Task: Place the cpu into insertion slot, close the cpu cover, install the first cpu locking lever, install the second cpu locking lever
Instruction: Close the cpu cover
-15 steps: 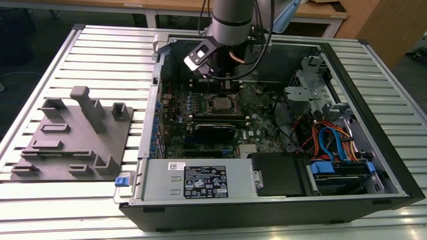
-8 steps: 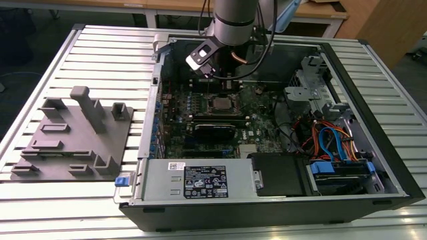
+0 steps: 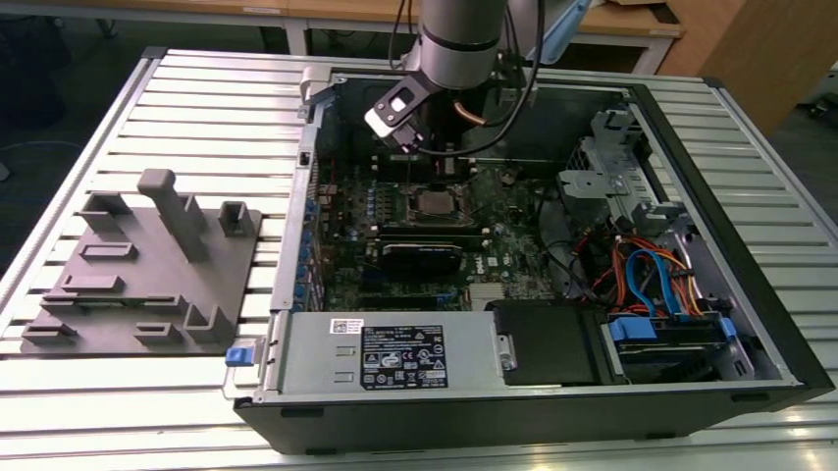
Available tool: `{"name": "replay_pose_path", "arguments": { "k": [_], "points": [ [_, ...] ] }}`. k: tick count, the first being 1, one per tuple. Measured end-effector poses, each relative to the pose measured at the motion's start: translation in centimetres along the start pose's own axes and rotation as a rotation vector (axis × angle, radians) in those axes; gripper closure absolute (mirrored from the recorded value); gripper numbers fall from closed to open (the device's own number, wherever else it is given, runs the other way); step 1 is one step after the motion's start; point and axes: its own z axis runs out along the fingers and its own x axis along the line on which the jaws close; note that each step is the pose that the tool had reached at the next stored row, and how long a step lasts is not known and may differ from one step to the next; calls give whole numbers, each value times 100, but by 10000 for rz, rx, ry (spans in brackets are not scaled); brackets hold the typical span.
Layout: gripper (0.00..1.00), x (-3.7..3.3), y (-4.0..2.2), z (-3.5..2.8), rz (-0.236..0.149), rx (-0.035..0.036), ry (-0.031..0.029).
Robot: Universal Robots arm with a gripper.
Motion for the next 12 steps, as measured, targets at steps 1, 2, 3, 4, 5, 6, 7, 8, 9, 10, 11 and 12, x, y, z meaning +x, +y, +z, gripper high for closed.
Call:
{"name": "replay_pose_path", "arguments": {
  "k": [1, 2, 3, 4, 5, 6, 7, 8, 9, 10, 11, 12],
  "points": [
    [90, 0, 0, -4, 0, 1, -1],
    [90, 0, 0, -9, 0, 0, 0],
    [90, 0, 0, -14, 0, 0, 1],
    [90, 0, 0, -20, 0, 0, 0],
    [90, 0, 0, -25, 0, 0, 0],
    [90, 0, 0, -31, 0, -1, 1],
    [90, 0, 0, -37, 0, 0, 0],
    [90, 0, 0, -44, 0, 0, 1],
    [90, 1, 0, -51, 0, -1, 1],
    [90, 1, 0, -58, 0, 0, 0],
    [90, 1, 0, -66, 0, 0, 0],
    [90, 1, 1, -75, 0, 0, 0]
  ]
}}
